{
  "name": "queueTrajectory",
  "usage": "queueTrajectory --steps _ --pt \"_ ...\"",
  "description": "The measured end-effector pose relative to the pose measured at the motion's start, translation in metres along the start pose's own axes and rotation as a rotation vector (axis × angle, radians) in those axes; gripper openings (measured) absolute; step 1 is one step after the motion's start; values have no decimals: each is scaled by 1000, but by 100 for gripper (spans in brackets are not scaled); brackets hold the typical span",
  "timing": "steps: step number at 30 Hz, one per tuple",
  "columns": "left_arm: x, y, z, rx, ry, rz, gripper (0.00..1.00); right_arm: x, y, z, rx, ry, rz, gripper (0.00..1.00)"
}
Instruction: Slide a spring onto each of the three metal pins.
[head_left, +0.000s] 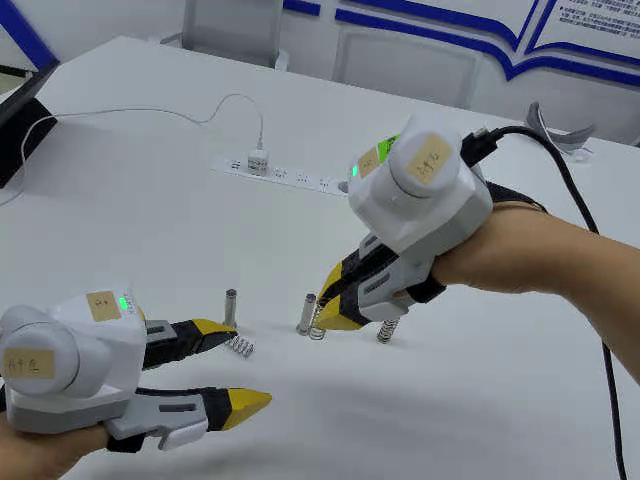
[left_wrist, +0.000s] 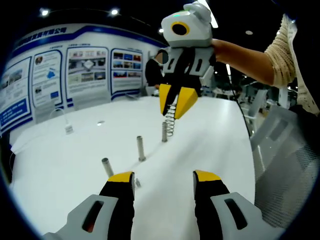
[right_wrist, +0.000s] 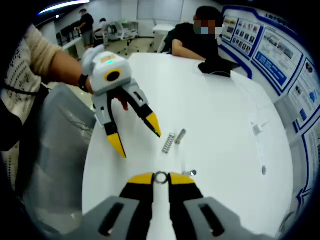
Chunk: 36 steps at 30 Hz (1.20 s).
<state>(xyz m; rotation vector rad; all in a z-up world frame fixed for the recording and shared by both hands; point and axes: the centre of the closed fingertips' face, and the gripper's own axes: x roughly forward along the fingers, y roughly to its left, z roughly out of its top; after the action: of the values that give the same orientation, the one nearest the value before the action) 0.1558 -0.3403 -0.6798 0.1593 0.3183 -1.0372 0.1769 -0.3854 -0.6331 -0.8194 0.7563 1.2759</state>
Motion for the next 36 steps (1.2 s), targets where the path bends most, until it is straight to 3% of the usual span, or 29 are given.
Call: queueTrajectory --steps 24,36 --pt "-12 12 -5 -45 -2 54 56 8 -48 -2 52 -9 -75 12" --pt "-15 16 -8 -61 3 68 59 17 -53 -6 74 -1 -67 12"
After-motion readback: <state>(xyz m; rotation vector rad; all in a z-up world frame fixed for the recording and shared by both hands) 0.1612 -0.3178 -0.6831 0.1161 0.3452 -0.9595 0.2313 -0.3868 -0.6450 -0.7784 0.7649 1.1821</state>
